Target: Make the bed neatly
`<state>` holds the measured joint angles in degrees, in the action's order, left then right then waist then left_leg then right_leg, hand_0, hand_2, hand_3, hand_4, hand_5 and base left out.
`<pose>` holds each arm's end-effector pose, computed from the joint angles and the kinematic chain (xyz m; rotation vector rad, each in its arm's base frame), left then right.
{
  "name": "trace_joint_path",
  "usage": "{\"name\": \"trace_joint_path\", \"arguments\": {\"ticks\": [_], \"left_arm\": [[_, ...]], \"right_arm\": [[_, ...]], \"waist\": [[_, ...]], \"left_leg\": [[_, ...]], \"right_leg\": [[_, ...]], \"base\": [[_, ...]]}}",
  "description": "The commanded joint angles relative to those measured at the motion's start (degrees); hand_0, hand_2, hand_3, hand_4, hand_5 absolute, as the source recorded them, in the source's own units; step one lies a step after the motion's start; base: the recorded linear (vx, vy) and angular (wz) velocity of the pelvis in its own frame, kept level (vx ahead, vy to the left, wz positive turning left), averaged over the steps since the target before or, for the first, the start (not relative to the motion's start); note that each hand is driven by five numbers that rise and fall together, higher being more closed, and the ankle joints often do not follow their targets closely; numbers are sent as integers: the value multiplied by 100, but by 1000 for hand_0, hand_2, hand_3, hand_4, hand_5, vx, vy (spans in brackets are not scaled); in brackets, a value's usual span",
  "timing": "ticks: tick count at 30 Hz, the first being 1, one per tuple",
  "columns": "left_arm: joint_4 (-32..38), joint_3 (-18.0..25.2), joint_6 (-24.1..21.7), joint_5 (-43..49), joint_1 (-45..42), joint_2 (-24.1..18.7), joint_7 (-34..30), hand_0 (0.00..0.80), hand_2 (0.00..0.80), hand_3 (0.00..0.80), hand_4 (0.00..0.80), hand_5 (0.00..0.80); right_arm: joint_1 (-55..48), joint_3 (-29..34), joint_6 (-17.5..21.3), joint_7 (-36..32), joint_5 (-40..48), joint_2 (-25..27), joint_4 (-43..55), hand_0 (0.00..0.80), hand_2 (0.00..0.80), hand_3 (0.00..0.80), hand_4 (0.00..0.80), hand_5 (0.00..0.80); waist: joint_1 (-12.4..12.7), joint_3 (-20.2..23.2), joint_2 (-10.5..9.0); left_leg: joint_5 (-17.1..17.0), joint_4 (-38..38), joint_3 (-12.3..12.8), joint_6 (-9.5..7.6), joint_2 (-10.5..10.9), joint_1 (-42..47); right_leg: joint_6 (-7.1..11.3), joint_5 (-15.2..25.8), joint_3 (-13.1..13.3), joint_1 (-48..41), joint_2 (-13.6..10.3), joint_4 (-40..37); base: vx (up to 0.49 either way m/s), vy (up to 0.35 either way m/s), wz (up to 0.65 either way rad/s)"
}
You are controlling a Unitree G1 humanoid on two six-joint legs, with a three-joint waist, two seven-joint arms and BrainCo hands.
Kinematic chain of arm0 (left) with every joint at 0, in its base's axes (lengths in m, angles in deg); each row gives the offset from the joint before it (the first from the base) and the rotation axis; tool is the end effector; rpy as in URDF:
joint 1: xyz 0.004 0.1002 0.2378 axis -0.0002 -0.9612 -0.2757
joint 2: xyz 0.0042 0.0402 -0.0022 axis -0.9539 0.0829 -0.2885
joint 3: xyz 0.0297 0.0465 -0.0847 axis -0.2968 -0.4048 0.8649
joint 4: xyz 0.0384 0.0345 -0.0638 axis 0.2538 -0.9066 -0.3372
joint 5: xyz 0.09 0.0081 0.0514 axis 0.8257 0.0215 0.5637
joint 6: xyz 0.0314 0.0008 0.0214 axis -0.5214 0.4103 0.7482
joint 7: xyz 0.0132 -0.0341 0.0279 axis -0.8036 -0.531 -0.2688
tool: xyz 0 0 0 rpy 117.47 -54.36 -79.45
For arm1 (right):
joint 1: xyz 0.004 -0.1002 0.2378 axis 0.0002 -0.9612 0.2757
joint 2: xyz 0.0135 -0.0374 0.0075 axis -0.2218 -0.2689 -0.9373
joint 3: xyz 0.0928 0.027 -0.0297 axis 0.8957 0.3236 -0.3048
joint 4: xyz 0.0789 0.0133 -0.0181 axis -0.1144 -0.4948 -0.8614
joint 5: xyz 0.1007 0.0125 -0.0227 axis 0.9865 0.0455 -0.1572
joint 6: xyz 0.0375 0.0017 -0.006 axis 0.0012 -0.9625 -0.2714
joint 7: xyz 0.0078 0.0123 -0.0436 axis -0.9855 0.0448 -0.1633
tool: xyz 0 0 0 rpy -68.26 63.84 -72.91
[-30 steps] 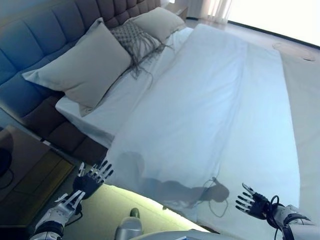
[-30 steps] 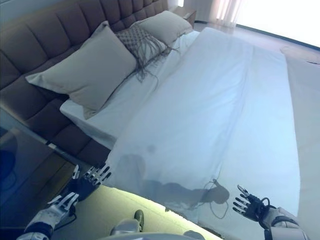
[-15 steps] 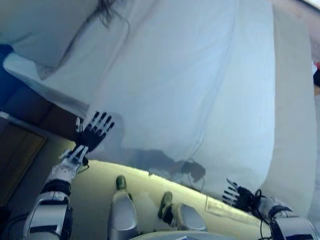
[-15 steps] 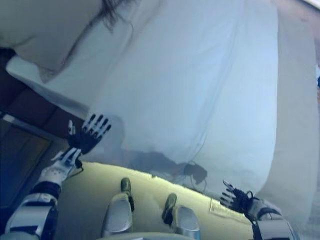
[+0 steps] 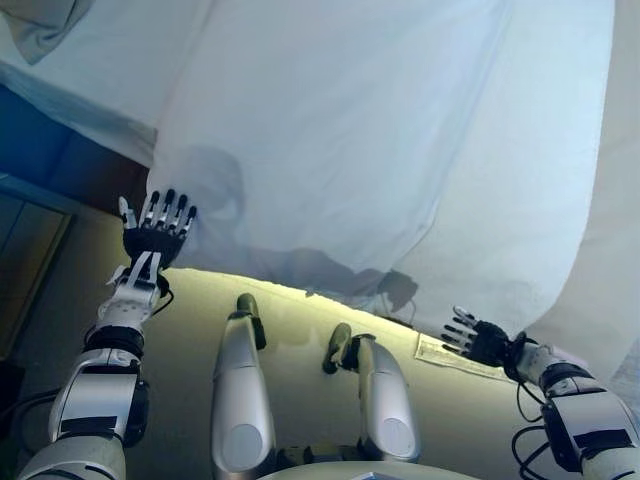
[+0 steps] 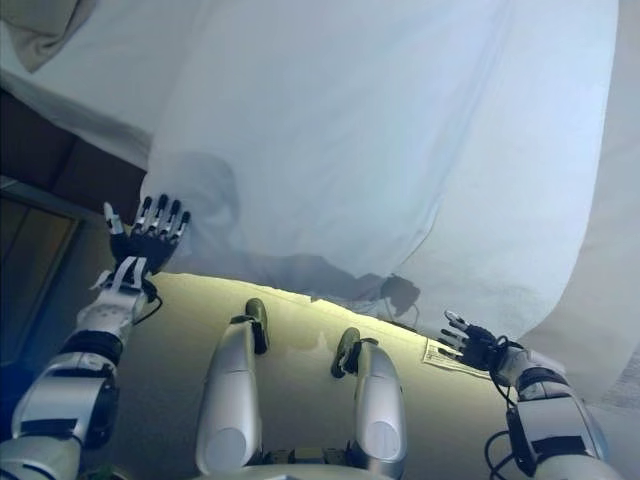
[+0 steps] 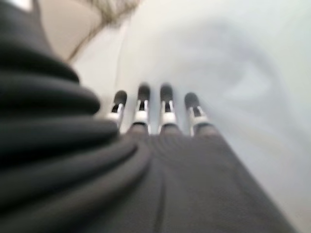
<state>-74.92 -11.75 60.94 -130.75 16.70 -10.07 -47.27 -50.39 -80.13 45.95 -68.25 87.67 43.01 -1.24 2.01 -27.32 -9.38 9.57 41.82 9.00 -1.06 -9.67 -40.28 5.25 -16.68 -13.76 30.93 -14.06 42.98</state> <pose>0.2773 0.3135 0.0593 -1.0676 -0.1089 0.0523 0.2078 -0.3288 -0.0080 0.5003 0.9075 -0.1075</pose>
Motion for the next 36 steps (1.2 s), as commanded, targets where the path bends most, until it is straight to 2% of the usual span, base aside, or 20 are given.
{"name": "trace_joint_path", "arguments": {"ticks": [1, 5, 12, 20, 30, 35, 36], "left_arm": [[-196, 232, -225, -444, 198, -189, 268, 0, 0, 0, 0, 0], [-266, 423, -297, -512, 60, -386, 516, 0, 0, 0, 0, 0], [-289, 513, -218, -494, -77, -652, 711, 0, 0, 0, 0, 0], [-224, 664, -88, -559, -286, -720, 765, 0, 0, 0, 0, 0], [-525, 845, 222, -118, -835, -505, 557, 0, 0, 0, 0, 0], [-804, 871, 219, 373, -1321, -118, 448, 0, 0, 0, 0, 0], [-829, 873, 213, 551, -1412, -42, 466, 0, 0, 0, 0, 0]], "right_arm": [[-232, -16, 167, -135, 10, 607, -137, 0, 0, 0, 0, 0], [-332, 148, 228, -226, 43, 804, -155, 0, 0, 0, 0, 0], [-448, 352, 342, -346, 165, 1051, -207, 0, 0, 0, 0, 0], [-497, 430, 398, -504, 147, 1028, -218, 0, 0, 0, 0, 0], [-582, 577, 497, -569, 131, 781, -275, 0, 0, 0, 0, 0], [-811, 651, 645, -507, 99, 394, -321, 0, 0, 0, 0, 0], [-870, 663, 708, -493, 133, 306, -308, 0, 0, 0, 0, 0]], "waist": [[12, 16, 124], [66, -69, 144], [151, -167, 178], [183, -160, 275], [127, 99, 455], [118, 413, 535], [112, 449, 529]], "left_leg": [[711, 151, -406, 348, -138, 271], [748, 346, -475, 373, -120, -25], [865, 787, -596, 363, -93, -502], [918, 850, -555, 373, -63, -474], [684, -20, -261, 466, 26, 524], [413, -856, -126, 517, 107, 1337], [202, -1057, -47, 492, 120, 1449]], "right_leg": [[118, 826, 33, 573, -11, -205], [111, 782, 25, 840, -46, 5], [88, 711, 35, 1273, -137, 423], [132, 693, 94, 1261, -169, 465], [334, 911, 97, 446, -255, -363], [417, 1081, 6, -275, -316, -1144], [357, 1237, -68, -388, -341, -1348]], "base": [[-40, 72, 0], [-47, 71, 1], [-66, 52, 6], [-31, 11, 2], [7, -34, 1], [18, -89, 2], [-36, -105, 2]]}}
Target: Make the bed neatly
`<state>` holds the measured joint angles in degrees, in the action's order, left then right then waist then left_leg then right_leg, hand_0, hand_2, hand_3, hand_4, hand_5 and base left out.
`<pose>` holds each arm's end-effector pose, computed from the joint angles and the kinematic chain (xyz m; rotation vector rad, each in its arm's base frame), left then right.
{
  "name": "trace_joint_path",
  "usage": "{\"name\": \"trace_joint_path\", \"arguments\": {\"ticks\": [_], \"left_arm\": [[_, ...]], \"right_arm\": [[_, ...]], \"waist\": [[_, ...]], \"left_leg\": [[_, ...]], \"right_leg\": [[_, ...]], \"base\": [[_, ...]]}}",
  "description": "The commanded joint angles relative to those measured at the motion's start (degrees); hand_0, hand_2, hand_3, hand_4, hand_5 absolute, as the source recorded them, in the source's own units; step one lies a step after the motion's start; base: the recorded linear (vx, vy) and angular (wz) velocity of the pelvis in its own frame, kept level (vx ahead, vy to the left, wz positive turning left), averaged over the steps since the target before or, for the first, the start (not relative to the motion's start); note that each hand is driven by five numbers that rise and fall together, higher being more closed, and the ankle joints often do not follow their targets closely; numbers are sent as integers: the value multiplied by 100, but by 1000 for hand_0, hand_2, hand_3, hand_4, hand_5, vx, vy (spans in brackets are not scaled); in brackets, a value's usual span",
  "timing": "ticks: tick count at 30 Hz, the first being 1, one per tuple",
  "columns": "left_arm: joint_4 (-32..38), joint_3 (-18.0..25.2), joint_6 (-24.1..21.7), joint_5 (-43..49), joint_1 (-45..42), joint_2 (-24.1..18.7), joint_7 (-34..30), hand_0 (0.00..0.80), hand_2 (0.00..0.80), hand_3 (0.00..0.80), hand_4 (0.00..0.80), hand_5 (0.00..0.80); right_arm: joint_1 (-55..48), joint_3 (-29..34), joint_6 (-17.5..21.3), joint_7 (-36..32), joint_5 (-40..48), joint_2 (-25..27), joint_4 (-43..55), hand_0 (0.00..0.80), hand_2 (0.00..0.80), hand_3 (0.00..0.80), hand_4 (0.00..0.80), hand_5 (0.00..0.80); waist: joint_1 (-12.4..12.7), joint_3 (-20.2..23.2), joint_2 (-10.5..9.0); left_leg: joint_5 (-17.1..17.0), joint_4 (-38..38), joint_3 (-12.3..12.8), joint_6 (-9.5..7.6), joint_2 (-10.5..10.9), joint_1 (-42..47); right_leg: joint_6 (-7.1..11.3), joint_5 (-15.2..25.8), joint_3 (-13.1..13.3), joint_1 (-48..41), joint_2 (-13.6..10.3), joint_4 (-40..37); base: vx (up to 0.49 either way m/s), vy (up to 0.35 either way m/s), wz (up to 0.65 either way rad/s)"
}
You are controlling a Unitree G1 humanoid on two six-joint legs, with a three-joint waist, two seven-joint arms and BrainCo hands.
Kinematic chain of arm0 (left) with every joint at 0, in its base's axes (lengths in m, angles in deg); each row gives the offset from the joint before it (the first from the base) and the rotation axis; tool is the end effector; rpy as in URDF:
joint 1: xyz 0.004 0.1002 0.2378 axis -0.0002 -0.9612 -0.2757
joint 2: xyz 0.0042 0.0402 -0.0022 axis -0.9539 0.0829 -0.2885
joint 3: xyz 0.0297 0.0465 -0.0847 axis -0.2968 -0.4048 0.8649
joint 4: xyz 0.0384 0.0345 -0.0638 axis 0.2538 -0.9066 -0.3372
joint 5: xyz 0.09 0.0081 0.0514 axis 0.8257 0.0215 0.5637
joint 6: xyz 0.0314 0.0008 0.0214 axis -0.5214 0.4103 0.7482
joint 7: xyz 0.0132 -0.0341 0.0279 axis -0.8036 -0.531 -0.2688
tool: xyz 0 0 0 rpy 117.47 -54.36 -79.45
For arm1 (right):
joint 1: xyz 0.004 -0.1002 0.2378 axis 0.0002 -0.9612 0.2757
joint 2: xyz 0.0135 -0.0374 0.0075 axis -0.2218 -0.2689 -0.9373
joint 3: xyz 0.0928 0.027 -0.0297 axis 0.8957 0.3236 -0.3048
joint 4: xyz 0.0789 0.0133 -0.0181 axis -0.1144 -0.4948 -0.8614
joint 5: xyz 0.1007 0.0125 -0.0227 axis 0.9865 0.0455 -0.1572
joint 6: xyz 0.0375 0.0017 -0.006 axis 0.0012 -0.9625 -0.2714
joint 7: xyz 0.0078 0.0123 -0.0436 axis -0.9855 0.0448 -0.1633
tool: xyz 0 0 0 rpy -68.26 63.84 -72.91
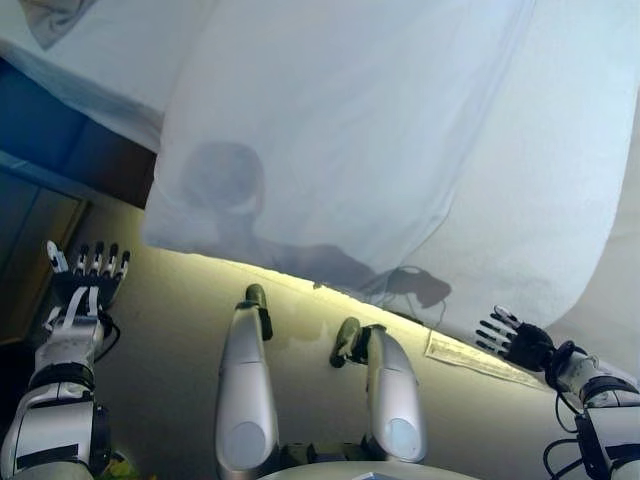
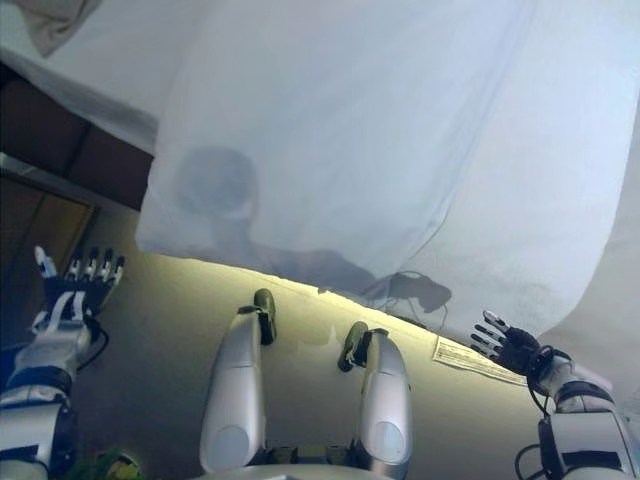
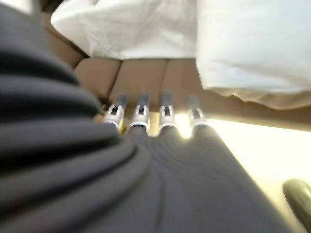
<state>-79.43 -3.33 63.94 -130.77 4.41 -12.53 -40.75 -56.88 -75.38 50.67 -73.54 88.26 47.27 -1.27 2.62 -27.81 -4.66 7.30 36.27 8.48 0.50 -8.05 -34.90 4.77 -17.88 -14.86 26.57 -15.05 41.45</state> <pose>0.2077 0.3527 0.0136 -1.1246 0.0399 0.4301 0.1725 -0.3613 -0.0080 0.5181 0.8263 -0.1623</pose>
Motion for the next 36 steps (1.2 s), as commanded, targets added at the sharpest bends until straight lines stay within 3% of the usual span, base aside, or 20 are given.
{"name": "trace_joint_path", "arguments": {"ticks": [1, 4, 8, 15, 18, 24, 30, 36], "left_arm": [[-403, 38, -73, 698, -242, 241, -176, 0, 0, 0, 0, 0], [-542, -19, -160, 1327, -523, 479, -304, 0, 0, 0, 0, 0], [-669, -216, -745, 3017, -1007, 777, 76, 0, 0, 0, 0, 0], [-1027, -502, -1118, 5353, -1661, 1021, 937, 0, 0, 0, 0, 0], [-1157, -770, -1219, 6215, -1808, 1231, 1363, 0, 0, 0, 0, 0], [-1357, -1114, -1087, 6379, -1877, 1753, 1458, 0, 0, 0, 0, 0], [-1406, -1673, -1020, 6825, -1818, 2324, 1067, 0, 0, 0, 0, 0], [-1162, -2147, -958, 6767, -1737, 2349, 906, 0, 0, 0, 0, 0]], "right_arm": [[-259, 199, 301, 40, 120, -176, -296, 0, 0, 0, 0, 0], [-478, 302, 836, 161, 360, -440, -184, 0, 0, 0, 0, 0], [-874, 538, 1396, 237, 503, -716, 89, 0, 0, 0, 0, 0], [-1521, 794, 1447, 445, 527, -1104, 97, 0, 0, 0, 0, 0], [-1666, 894, 1614, 790, 1102, -1396, -50, 0, 0, 0, 0, 0], [-1913, 1104, 2027, 1620, 2091, -2188, -287, 0, 0, 0, 0, 0], [-1877, 872, 1985, 2101, 1835, -2636, -672, 0, 0, 0, 0, 0], [-1762, 448, 1976, 2007, 1589, -2638, -570, 0, 0, 0, 0, 0]], "waist": [[48, 524, 62], [20, 757, 111], [-25, 1175, 208], [-141, 1941, 342], [-198, 2147, 396], [-342, 2351, 485], [-437, 2432, 543], [-473, 2488, 601]], "left_leg": [[378, -625, 22, 348, -34, 1027], [154, -1232, 166, 355, 61, 1590], [-142, -2149, 299, 368, 237, 2395], [-469, -3343, 476, 400, 337, 3506], [-577, -3728, 549, 422, 348, 3797], [-604, -4094, 638, 406, 355, 4105], [-523, -4060, 760, 345, 325, 4341], [-503, -4063, 767, 335, 301, 4476]], "right_leg": [[413, 1382, 24, -54, -243, -1292], [452, 1486, -84, -578, -206, -1798], [474, 1604, -211, -1426, 24, -2643], [443, 1859, -261, -2558, 301, -3794], [455, 2025, -277, -2832, 380, -4218], [433, 2065, -263, -3063, 492, -4470], [354, 2003, -214, -3234, 527, -4437], [337, 1960, -160, -3352, 551, -4433]], "base": [[-33, -107, -1], [59, -94, 1], [116, -88, 4], [194, -66, -6], [134, -44, 2], [82, -26, -10], [93, -16, -12], [64, 11, -15]]}}
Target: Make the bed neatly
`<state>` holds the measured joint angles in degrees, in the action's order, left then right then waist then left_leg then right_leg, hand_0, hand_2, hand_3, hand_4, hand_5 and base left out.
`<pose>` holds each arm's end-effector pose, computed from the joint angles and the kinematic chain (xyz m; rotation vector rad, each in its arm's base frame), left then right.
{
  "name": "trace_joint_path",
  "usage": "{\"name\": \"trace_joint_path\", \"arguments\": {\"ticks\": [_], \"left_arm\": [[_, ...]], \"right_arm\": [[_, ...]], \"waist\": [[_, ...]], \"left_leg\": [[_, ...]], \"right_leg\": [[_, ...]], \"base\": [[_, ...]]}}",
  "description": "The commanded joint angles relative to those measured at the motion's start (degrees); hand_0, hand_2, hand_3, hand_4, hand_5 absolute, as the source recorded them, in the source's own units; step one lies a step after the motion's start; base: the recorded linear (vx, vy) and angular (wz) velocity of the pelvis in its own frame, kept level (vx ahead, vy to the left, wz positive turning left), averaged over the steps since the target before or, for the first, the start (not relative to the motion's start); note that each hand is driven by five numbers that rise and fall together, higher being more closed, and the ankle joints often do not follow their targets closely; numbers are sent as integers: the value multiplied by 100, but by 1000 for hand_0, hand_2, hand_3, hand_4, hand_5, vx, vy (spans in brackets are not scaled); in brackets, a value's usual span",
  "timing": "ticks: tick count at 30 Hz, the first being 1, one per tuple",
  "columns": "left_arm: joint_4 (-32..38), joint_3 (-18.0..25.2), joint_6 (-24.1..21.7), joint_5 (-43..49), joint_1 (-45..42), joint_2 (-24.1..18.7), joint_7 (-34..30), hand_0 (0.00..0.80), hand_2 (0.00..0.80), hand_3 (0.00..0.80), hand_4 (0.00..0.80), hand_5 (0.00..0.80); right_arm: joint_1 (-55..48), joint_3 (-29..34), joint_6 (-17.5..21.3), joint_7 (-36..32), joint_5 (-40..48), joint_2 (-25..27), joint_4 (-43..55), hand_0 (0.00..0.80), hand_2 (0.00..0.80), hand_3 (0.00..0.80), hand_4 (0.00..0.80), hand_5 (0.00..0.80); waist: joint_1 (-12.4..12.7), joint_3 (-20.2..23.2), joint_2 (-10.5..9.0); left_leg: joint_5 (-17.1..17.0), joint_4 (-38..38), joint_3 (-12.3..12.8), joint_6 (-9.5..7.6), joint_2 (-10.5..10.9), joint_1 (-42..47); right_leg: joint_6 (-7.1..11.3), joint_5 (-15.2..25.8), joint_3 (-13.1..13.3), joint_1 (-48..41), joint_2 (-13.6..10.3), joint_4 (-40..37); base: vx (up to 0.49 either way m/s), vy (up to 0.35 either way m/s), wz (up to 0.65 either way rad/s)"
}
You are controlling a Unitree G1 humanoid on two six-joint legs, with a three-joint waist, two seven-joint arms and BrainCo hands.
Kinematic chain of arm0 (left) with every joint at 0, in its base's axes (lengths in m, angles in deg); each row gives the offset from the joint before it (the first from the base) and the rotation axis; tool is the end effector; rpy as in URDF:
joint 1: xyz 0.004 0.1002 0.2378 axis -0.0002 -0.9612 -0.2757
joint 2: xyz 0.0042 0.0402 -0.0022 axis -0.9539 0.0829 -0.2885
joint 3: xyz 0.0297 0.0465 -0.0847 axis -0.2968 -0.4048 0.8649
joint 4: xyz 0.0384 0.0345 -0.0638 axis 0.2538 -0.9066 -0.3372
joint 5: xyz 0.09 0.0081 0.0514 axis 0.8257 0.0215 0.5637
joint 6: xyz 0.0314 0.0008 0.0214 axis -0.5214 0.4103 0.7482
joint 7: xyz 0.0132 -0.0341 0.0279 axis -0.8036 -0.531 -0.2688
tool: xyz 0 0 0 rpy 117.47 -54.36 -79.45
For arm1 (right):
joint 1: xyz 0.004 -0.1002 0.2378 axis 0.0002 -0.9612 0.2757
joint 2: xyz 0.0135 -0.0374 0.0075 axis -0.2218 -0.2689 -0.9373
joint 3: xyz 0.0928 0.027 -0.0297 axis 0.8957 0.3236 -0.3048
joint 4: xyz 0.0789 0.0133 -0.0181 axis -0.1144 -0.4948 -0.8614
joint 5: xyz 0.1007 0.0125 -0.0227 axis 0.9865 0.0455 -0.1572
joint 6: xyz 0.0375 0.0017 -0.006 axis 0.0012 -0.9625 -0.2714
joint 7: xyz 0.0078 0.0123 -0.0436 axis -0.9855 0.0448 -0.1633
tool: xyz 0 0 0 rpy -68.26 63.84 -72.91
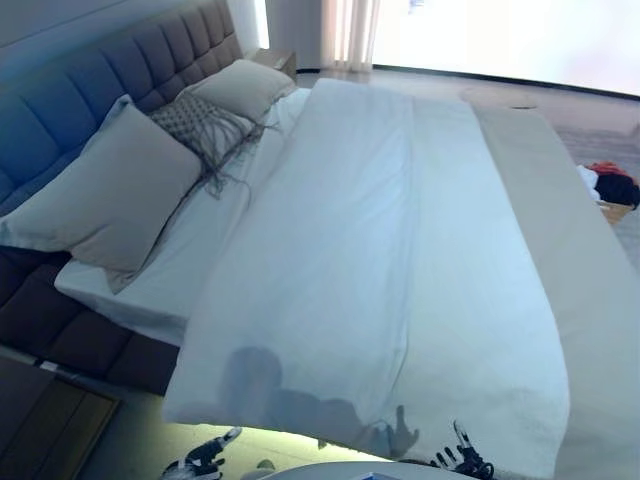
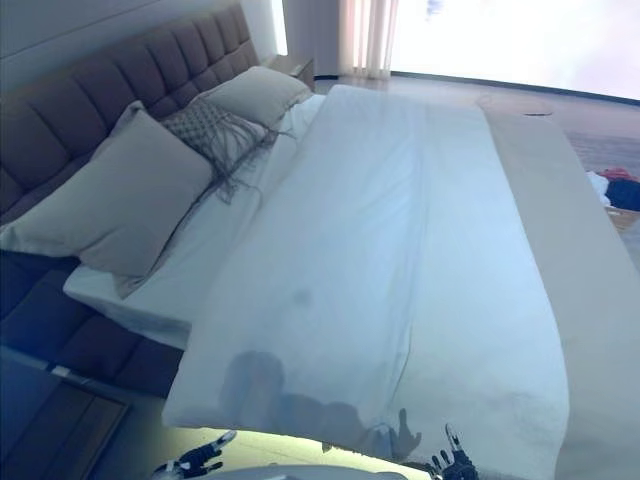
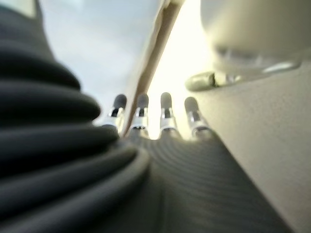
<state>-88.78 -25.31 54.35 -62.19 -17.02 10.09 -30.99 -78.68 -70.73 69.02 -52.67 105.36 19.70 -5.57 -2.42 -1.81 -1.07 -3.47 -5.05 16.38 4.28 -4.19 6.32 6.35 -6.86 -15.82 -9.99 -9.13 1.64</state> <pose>0.0610 0.2289 -0.1187 -0.0910 1.2636 0.0340 0.0423 -0.2300 -0.1216 0.8695 1.0144 -0.7010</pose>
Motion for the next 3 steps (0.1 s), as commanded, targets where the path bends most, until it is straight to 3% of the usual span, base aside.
{"name": "trace_joint_path", "arguments": {"ticks": [1, 3], "left_arm": [[-210, 65, 59, -226, 415, 63, -83, 0, 0, 0, 0, 0], [-205, 146, 74, -476, 417, 24, -58, 0, 0, 0, 0, 0]], "right_arm": [[419, -39, 140, -58, -156, 138, -130, 0, 0, 0, 0, 0], [419, -63, 138, -31, -156, 183, -136, 0, 0, 0, 0, 0]], "waist": [[25, -96, 245], [35, -72, 248]], "left_leg": [[575, 67, -25, -44, -86, 368], [573, 69, -39, -39, -93, 382]], "right_leg": [[182, 854, -55, 293, -42, -453], [182, 852, -60, 269, -41, -461]], "base": [[59, 8, -12], [47, 2, -8]]}}
